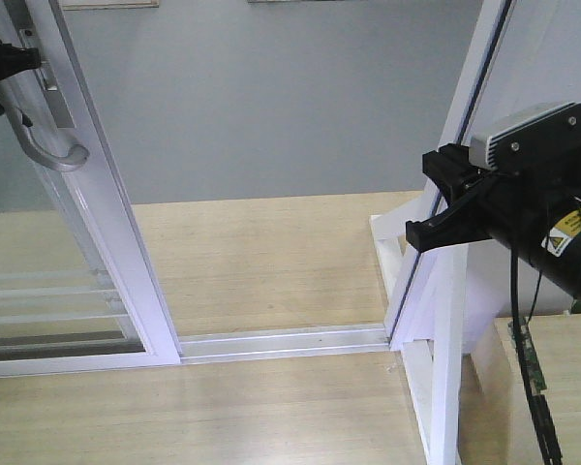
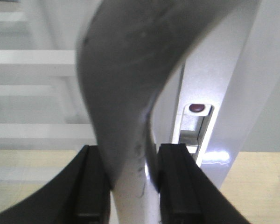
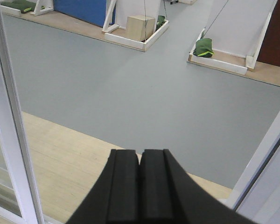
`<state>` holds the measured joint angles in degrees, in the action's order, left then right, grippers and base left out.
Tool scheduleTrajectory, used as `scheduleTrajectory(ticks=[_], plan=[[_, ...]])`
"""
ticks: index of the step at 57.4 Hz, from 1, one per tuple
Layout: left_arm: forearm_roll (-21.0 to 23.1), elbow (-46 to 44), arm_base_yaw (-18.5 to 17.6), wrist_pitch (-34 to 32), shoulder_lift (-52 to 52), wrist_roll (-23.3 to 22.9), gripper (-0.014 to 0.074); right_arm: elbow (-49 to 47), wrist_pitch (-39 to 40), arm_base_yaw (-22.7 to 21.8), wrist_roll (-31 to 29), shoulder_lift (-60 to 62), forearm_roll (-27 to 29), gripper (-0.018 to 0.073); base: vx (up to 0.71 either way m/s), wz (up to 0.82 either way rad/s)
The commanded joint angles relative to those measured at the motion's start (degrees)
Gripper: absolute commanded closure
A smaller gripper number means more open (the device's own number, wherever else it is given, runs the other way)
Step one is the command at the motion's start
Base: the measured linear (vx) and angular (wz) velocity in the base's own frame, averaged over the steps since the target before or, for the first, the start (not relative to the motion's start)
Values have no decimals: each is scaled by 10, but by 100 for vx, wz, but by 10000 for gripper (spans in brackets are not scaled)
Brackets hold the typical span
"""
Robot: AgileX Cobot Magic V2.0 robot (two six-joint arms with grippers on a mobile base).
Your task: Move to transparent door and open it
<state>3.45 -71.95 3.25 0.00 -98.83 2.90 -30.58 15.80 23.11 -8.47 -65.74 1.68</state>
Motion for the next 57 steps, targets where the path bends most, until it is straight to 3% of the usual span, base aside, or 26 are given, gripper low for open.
scheduleTrajectory(ticks=[1, 22, 35, 52, 57], plan=[[-15, 17, -32, -65, 93, 20, 599, -15, 43, -2, -3, 11, -1, 559, 0, 0], [-13, 237, -32, -75, 283, 27, 599, -15, 42, -2, -3, 11, -1, 559, 0, 0], [-14, 345, -33, 40, 464, 27, 599, -15, 15, -2, -6, 66, -3, 559, 0, 0], [-3, 417, -53, 183, 674, 58, 599, -15, -206, -2, -10, 238, -3, 559, 0, 0], [26, 440, -57, 213, 732, 57, 599, 11, -221, -2, -10, 291, -3, 559, 0, 0]])
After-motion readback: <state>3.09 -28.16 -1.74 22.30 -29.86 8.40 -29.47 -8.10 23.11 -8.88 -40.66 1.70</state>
